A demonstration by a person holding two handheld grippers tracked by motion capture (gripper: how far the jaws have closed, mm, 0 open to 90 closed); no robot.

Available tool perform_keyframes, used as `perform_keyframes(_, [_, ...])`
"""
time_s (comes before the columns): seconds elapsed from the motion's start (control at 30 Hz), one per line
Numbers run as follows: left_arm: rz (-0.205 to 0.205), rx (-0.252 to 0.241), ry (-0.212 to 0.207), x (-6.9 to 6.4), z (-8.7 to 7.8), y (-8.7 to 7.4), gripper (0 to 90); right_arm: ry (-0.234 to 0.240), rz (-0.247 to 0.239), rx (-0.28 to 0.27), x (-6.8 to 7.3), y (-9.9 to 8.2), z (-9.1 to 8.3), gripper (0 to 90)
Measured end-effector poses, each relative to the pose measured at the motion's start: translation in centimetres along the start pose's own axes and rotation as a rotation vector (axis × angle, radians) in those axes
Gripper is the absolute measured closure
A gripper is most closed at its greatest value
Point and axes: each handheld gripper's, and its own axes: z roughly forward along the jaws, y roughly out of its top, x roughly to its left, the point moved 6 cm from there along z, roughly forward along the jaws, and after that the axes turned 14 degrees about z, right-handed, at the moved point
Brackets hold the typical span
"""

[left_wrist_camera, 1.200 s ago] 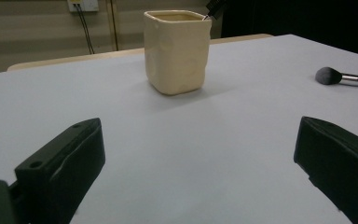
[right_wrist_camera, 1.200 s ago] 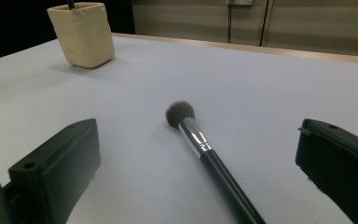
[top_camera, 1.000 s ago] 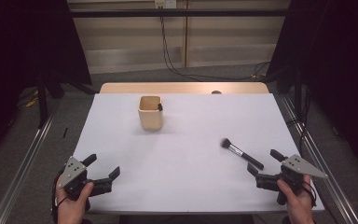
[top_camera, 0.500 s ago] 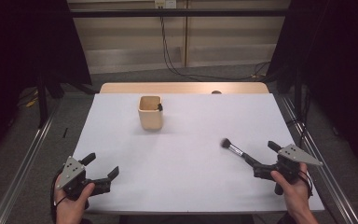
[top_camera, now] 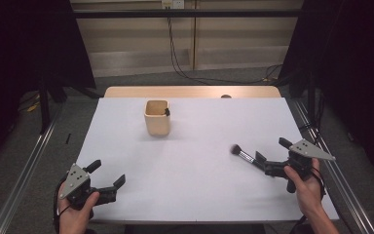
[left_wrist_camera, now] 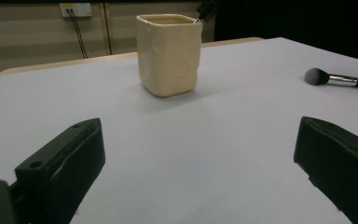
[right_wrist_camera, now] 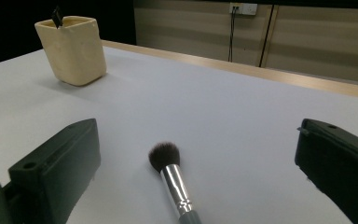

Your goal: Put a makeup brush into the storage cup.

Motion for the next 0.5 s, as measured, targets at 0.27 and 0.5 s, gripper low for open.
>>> perform_keyframes(0.27, [0.006, 0.003, 0.004, 0.0, -0.1, 0.1, 1.9, 0.007, -0.015, -0.016, -0.3, 1.7, 1.1, 0.1])
perform_keyframes(0.5, [0.004, 0.005, -0.007, 0.1, 0.3, 0.0, 1.9, 0.011, -0.012, -0.011, -0.4, 2.7, 2.5, 0.2])
